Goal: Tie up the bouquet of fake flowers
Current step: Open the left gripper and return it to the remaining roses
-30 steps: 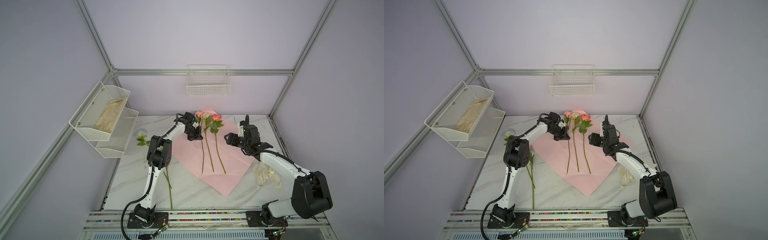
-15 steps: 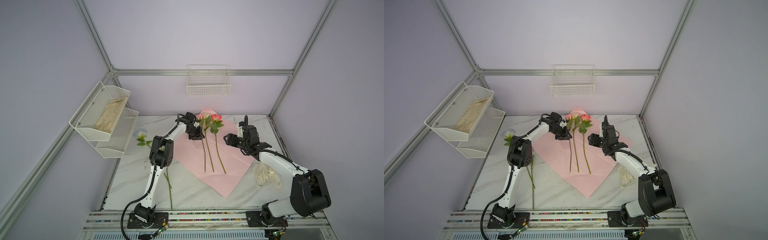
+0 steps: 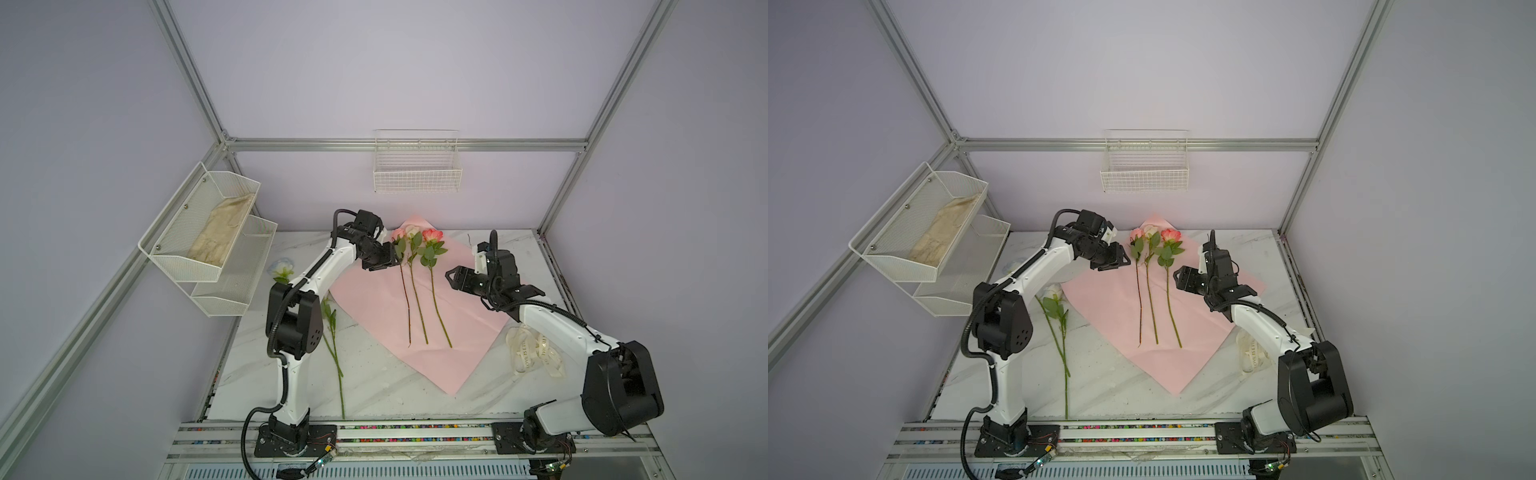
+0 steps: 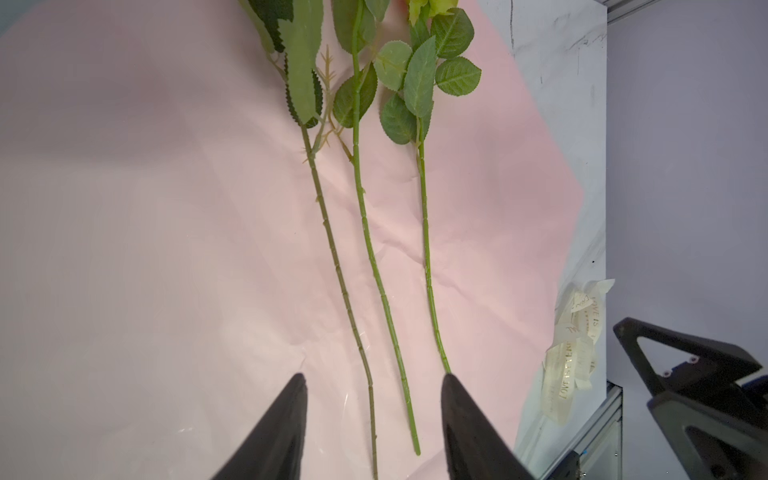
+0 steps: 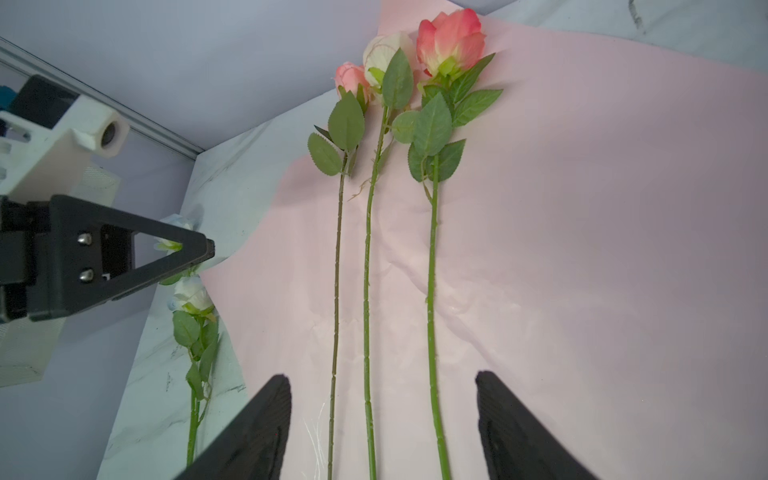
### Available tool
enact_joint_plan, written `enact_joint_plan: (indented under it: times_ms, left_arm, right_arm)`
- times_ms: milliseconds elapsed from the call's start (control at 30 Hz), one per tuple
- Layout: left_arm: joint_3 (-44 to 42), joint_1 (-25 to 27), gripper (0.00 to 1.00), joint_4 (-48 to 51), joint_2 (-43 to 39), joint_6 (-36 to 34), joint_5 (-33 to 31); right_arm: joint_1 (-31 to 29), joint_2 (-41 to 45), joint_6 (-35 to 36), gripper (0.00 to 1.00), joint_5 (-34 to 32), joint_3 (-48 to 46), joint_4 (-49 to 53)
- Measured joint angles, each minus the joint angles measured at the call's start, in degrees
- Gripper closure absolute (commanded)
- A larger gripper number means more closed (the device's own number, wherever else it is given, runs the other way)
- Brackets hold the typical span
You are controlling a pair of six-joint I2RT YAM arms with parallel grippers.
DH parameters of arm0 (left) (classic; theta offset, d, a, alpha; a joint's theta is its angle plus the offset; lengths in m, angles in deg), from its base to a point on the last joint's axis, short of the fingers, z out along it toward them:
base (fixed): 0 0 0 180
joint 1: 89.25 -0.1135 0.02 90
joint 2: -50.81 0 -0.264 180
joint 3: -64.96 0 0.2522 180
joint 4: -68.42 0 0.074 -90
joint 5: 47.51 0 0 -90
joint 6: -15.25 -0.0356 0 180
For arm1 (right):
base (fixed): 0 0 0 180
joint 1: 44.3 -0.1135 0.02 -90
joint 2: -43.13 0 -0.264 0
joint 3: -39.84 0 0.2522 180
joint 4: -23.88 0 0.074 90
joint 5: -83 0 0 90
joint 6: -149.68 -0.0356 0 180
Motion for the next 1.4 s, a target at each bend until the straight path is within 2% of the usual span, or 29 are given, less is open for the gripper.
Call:
enact_joint_plan:
  times_ms: [167, 333, 467, 633, 767, 900, 1133, 1167, 1233, 1400]
  left_arm:
    - [-14.8, -4.8, 0.60, -0.1, -8.4, -0.8, -5.3]
    - [-27.0, -10.5, 0.56, 0.3, -11.4, -0.9, -10.6]
    - [-35.1, -11.2, 0.55, 1.2, -16.1, -0.9, -12.8]
    - [-41.4, -10.9, 0.55, 1.7, -22.6, -0.4, -13.5]
    - [-44.5, -10.9, 0.56, 1.9, -23.5, -0.2, -14.1]
    - [-45.3, -10.9, 0.64, 1.9, -22.1, 0.1, -14.4]
    - [-45.3, -10.9, 0.69, 1.6, -17.8, -1.2, -14.5]
    - [-45.3, -10.9, 0.71, 1.6, -17.0, -1.4, -14.5]
    - [-45.3, -10.9, 0.82, 1.8, -15.8, -2.1, -14.6]
    - [-45.2, -10.9, 0.94, 2.4, -15.8, -3.1, -14.5]
  right_arm:
    - [-0.8, -0.1, -1.4, 0.27, 3.7, 0.0, -2.0]
    - [-4.7, -3.0, -1.2, 0.27, 5.4, 1.6, -2.4]
    - [-8.6, -5.8, -1.1, 0.27, 5.6, 3.1, -2.4]
    - [-9.9, -7.7, -1.1, 0.27, 5.8, 3.7, -2.4]
    - [-9.9, -8.1, -1.1, 0.27, 5.6, 4.0, -2.4]
    - [-9.9, -8.1, -1.0, 0.27, 5.6, 4.5, -2.2]
    - [-9.9, -8.2, -1.0, 0.27, 5.6, 4.9, -2.0]
    - [-9.9, -8.2, -1.0, 0.27, 5.6, 4.9, -2.0]
    - [-9.9, -8.2, -1.0, 0.27, 5.6, 4.9, -2.0]
    - [-9.9, -8.2, -0.3, 0.27, 5.3, 4.9, -1.6]
